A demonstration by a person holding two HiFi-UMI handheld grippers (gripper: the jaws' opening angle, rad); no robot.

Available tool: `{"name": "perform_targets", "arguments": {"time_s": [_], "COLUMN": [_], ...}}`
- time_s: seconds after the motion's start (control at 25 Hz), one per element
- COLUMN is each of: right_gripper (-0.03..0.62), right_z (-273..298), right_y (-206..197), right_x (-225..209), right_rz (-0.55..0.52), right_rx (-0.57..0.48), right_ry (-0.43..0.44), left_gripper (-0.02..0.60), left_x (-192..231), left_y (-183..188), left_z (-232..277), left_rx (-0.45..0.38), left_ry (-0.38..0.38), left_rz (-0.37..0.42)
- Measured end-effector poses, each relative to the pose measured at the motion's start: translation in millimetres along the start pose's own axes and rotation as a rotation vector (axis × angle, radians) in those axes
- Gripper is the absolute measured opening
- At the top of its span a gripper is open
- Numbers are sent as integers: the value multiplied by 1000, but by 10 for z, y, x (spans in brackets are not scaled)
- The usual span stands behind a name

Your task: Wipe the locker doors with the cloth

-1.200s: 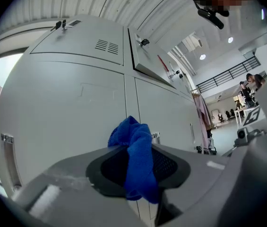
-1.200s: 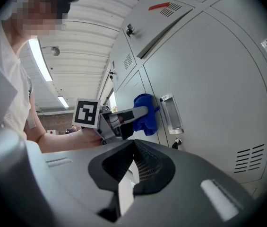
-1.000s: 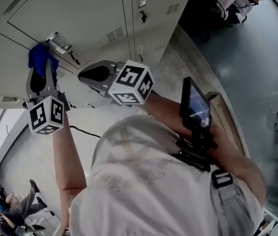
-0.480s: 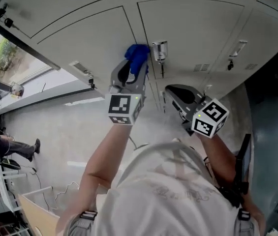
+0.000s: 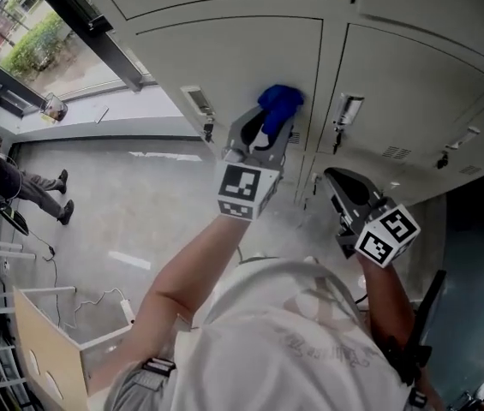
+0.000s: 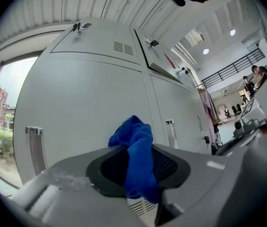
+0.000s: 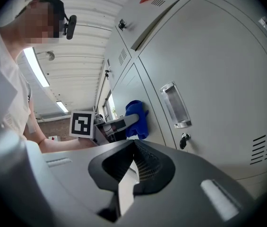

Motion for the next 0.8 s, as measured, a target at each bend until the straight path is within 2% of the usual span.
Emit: {"name": "perform_targets", "arguments": {"time_s": [0.16, 0.32, 0.8], "right_gripper": [8, 8, 8], "right_z": [111, 188, 350], "right_y": [-15, -62, -19], "right_x": [55, 123, 225], "right_rz": [-3, 0, -17], "right_rx": [6, 16, 18], "right_ry": [19, 30, 34], "left_gripper": [135, 135, 137], "left_x": [209, 398, 832], "left_y": [-9, -55, -140], "left_z": [-116, -217, -455], "left_rx": [3, 11, 44], "left_ry": [64, 123, 257], "left_rz": [-39, -14, -33]}}
Point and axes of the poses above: the fingertips, and each gripper's own axes: z forward along the fingers, x to its left, y out of its top, the point moved 5 cm from there along -z, backward along the fingers, and after that the axes turned 3 degrees about -x, right-handed, at the moved point
